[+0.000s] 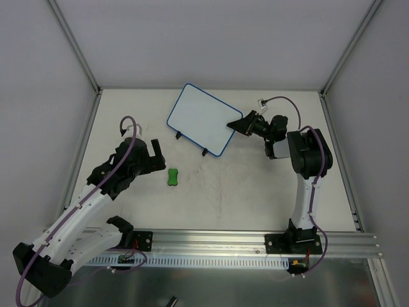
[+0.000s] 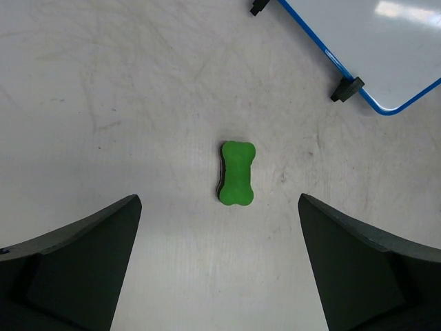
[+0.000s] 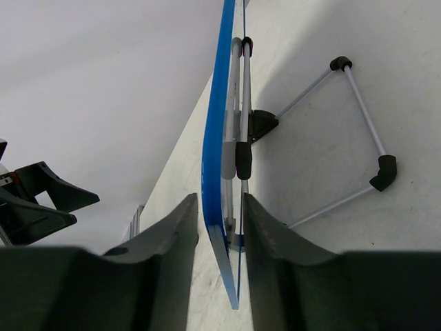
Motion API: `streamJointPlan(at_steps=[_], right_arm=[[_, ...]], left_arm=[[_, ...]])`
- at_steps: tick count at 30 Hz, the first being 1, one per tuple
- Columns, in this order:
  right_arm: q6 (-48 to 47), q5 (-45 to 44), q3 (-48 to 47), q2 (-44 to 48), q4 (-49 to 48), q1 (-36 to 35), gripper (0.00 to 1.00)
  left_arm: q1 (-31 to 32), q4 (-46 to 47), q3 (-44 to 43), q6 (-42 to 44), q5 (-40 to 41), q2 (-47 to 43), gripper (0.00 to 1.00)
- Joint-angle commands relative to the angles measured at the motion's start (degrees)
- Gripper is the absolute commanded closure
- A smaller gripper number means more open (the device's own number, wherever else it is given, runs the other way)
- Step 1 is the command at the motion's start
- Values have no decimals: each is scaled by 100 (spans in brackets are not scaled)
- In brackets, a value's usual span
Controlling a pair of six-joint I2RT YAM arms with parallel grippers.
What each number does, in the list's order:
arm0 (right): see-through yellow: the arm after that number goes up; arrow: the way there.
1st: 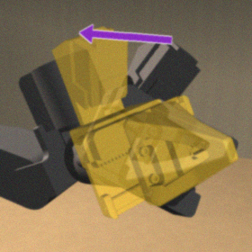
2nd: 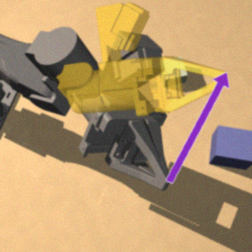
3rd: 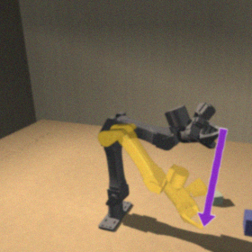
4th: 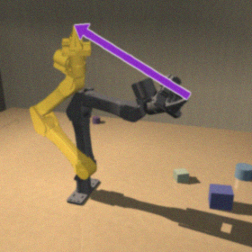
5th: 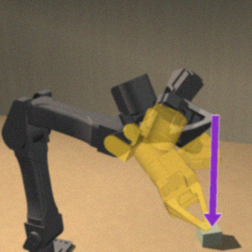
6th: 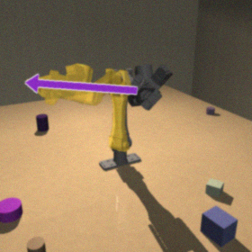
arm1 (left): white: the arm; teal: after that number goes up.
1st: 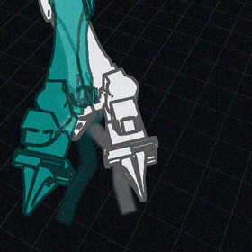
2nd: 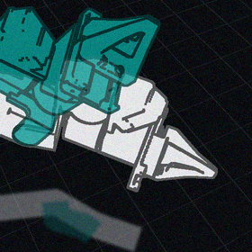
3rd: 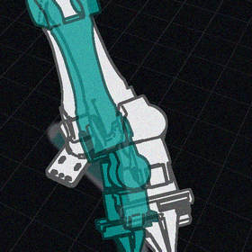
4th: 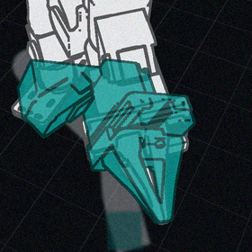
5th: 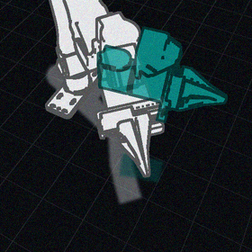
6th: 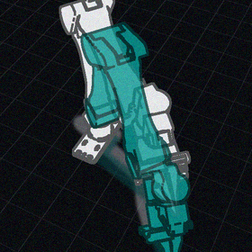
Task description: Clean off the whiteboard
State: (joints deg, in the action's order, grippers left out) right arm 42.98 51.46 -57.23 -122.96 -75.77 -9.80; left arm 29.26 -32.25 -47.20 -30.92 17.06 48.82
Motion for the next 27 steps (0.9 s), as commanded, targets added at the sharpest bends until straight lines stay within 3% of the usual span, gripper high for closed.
streamJointPlan(at_steps=[1,4,5,6,8,15,27], right_arm=[[-35,110,-42,52,-1204,-30,62],[-71,92,-16,79,-1204,-22,44],[-79,75,1,105,-1204,-4,18],[-97,57,10,123,-1195,5,9],[-97,-4,45,132,-1195,40,1],[-114,-163,650,631,-1195,469,1],[403,22,1846,2643,-1125,1348,1]], left_arm=[[36,-71,141,-90,17,-100,1],[36,-71,202,-108,-1,-241,1],[36,-71,211,-108,8,-319,1],[36,-71,237,-108,25,-355,1],[36,-62,255,-107,43,-486,1],[36,-71,326,-81,201,-812,1],[28,-62,387,-90,447,-1286,1]])
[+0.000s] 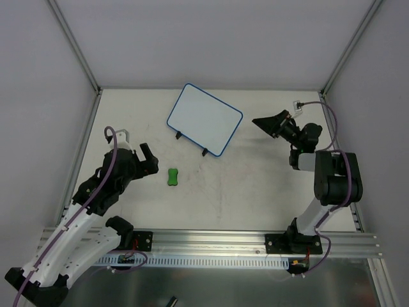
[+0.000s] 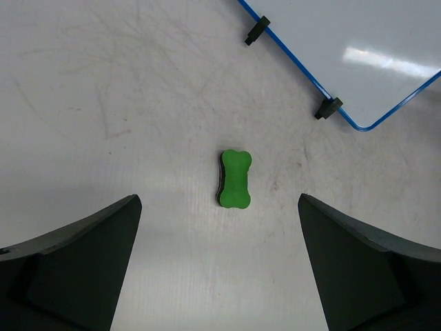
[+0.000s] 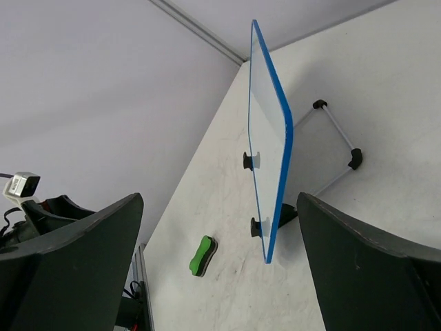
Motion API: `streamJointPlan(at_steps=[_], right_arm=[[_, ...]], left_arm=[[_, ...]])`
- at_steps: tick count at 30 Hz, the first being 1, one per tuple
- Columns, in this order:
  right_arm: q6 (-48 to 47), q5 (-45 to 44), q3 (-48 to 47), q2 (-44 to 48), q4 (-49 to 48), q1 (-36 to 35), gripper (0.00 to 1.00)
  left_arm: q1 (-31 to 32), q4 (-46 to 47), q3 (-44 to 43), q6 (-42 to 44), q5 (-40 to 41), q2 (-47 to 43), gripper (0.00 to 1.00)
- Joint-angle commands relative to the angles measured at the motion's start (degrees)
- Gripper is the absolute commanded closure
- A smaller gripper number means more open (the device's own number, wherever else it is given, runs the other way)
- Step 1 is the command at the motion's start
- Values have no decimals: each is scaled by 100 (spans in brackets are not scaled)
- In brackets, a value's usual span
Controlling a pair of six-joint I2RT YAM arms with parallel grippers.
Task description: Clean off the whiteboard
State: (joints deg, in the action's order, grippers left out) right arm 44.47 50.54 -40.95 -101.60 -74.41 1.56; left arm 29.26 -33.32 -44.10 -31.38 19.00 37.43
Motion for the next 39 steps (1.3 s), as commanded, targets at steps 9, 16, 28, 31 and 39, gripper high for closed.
streamJointPlan(at_steps=[9,16,28,31,39], right_arm=[[-1587,-281,896,2608,2575,529,1],[-3303,-1186,965,4568,5866,529,1],[-3823,-2708,2020,6819,7388,529,1],[-3805,-2682,2082,6847,7388,529,1],[-3788,-2611,2038,6767,7388,529,1]], left_arm=[[36,54,173,-299,174,-385,1],[28,54,244,-396,192,-430,1],[36,54,709,-141,-319,-420,1],[36,63,911,-185,-213,-596,1],[28,89,965,-141,-160,-913,1]])
